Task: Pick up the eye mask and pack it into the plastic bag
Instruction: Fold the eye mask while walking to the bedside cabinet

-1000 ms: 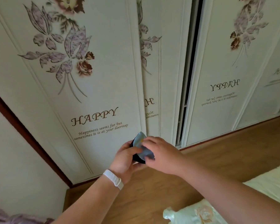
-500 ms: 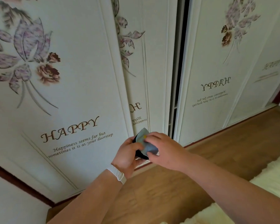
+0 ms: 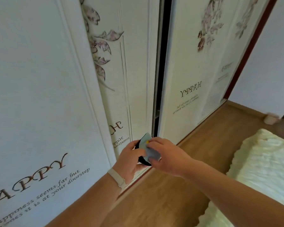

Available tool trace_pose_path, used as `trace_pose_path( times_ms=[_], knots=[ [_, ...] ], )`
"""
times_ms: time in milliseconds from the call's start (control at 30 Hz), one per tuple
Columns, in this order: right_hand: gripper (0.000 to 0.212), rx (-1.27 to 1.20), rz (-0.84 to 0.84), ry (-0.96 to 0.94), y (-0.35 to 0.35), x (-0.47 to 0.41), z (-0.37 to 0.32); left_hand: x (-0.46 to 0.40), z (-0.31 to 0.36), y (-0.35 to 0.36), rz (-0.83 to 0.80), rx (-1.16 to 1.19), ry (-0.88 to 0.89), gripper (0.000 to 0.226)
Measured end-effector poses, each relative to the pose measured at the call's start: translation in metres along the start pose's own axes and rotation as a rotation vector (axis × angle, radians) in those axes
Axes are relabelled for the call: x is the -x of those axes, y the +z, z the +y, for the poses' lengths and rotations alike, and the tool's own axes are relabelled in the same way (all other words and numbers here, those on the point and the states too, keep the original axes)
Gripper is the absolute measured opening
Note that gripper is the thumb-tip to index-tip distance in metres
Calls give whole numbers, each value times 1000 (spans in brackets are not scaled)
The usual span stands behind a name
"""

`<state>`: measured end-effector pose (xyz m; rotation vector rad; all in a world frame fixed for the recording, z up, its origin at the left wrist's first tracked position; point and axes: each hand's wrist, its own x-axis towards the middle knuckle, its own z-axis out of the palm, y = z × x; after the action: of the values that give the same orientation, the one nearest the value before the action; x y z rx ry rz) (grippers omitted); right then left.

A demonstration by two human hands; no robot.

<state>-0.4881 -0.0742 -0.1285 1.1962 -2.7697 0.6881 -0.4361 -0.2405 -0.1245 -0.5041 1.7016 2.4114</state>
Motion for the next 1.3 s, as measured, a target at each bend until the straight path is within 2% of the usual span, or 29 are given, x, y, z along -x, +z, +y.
trace_pose_path(
  times_ms=[200,533,733,933,1300],
  knots=[
    [45,-4,84,141,-7,-28,16,-58,26,2,-176,-34,-50,37],
    [43,34,187,364,-36,-12,93,-140,18,80,-383,-114,-152,38],
    [42,40,219,422,-54,2,176,-201,3,154,-402,-147,-223,38],
    [40,98,280,499,-107,19,278,-265,5,265,-484,-194,-265,38],
    [40,149,362,633,-187,65,384,-323,4,416,-667,-242,-317,39]
  ],
)
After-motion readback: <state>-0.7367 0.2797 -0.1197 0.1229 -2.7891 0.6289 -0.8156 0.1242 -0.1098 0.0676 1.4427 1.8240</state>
